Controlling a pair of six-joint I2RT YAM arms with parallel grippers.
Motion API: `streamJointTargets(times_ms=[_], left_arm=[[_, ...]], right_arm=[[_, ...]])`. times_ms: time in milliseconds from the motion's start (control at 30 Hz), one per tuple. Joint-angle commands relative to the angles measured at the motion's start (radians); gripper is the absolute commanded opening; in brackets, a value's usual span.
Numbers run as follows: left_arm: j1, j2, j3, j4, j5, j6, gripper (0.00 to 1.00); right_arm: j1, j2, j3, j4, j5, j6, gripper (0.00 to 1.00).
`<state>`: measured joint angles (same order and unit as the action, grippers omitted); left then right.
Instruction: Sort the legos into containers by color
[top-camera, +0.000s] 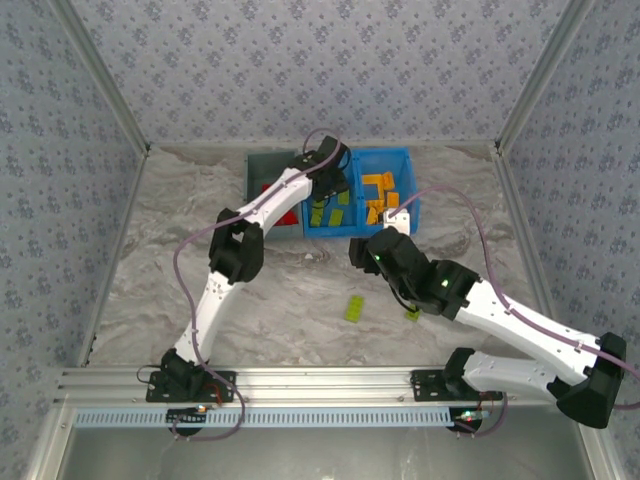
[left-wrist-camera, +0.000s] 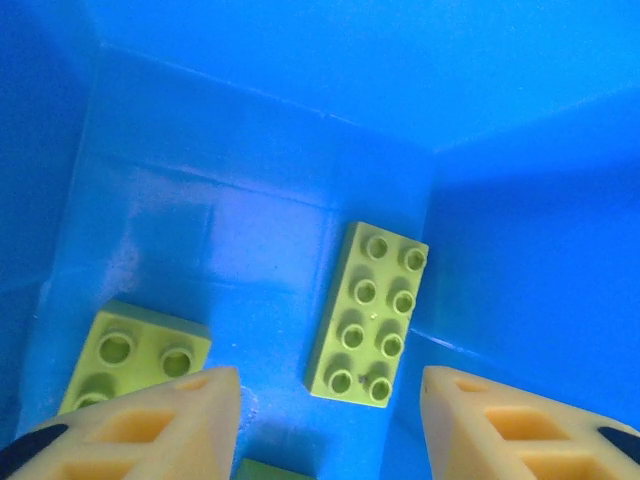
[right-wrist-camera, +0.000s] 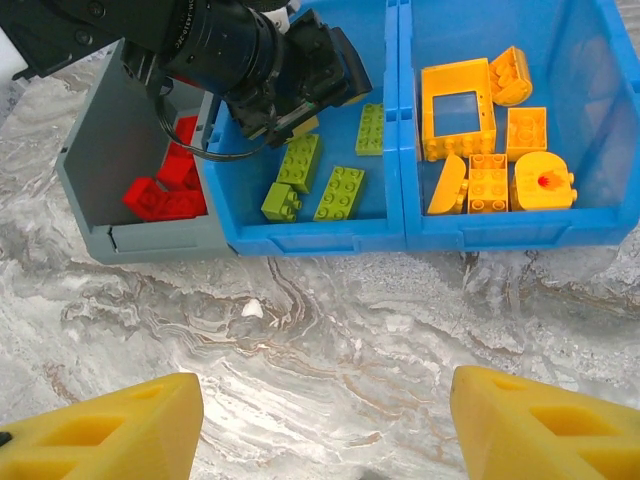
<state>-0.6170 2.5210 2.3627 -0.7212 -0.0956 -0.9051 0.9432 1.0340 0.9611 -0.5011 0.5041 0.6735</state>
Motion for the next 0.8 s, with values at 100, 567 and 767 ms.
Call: streamJointTargets(times_ms=[100,567,767], left_arm=[[-0.008,-0.174,-0.09,0.037,-0.002,0.01,0.6],[-0.191,-0.829,-0.657,0.215,0.084,0.301,0.77],[-0.357,-1.076,-0.964,0.275,0.156,0.436,0.75]], right_arm=[[0.029,0.008,0.011,0.005,0.1,-0.014,0.7],[-0.263,0.045,-0.14,-0.472,-0.151,0.53,0.82],[-0.31,0.065,-0.254,-0.397,-0.281,0.528,0.82]])
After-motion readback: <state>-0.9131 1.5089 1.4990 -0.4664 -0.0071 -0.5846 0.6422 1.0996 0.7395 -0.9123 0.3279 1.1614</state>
